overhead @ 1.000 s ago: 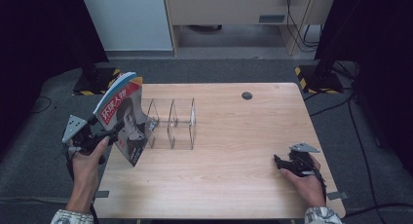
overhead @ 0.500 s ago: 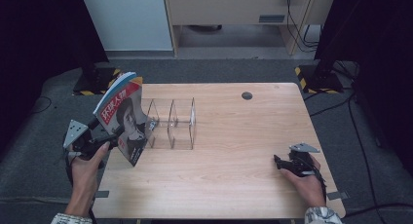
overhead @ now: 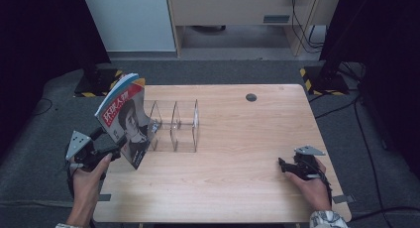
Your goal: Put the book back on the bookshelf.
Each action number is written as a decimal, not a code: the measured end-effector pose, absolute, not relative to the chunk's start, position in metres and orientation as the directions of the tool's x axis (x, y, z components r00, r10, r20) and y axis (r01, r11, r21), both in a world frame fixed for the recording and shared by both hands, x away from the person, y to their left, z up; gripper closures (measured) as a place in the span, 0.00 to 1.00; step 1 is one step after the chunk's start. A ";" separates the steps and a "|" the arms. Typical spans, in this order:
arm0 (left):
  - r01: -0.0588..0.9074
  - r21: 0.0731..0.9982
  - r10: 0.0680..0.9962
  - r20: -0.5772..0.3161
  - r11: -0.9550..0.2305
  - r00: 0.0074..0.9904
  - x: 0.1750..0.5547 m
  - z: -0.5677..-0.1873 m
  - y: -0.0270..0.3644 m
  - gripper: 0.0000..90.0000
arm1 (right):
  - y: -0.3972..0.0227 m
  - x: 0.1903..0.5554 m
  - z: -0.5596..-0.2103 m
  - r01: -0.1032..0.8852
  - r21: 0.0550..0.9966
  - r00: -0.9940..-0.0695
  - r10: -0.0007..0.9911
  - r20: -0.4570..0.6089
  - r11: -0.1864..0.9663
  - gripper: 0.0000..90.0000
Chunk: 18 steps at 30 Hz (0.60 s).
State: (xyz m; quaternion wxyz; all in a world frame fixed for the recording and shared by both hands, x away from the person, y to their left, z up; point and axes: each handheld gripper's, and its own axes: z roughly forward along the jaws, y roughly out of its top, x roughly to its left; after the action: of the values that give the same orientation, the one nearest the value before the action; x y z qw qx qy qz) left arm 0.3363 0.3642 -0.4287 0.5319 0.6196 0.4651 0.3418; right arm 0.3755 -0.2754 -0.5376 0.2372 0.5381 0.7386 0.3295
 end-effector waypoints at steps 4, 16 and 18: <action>0.226 0.974 0.941 -0.057 -0.021 0.334 0.331 -0.435 0.365 0.02 | -0.275 0.375 -0.538 0.639 0.742 -0.308 0.951 0.004 0.204 0.27; 0.267 0.964 0.934 -0.093 -0.003 0.345 0.314 -0.457 0.366 0.03 | -0.275 0.375 -0.538 0.639 0.740 -0.314 0.949 0.002 0.210 0.25; 0.271 0.962 0.935 -0.080 -0.018 0.346 0.313 -0.458 0.364 0.03 | -0.275 0.375 -0.538 0.640 0.739 -0.315 0.949 0.003 0.210 0.24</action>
State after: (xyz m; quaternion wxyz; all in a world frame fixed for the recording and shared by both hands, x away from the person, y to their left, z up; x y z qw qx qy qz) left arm 0.3128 0.3645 -0.4576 0.5168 0.6372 0.4733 0.3209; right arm 0.3745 -0.2746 -0.5377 0.2354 0.5359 0.7414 0.3283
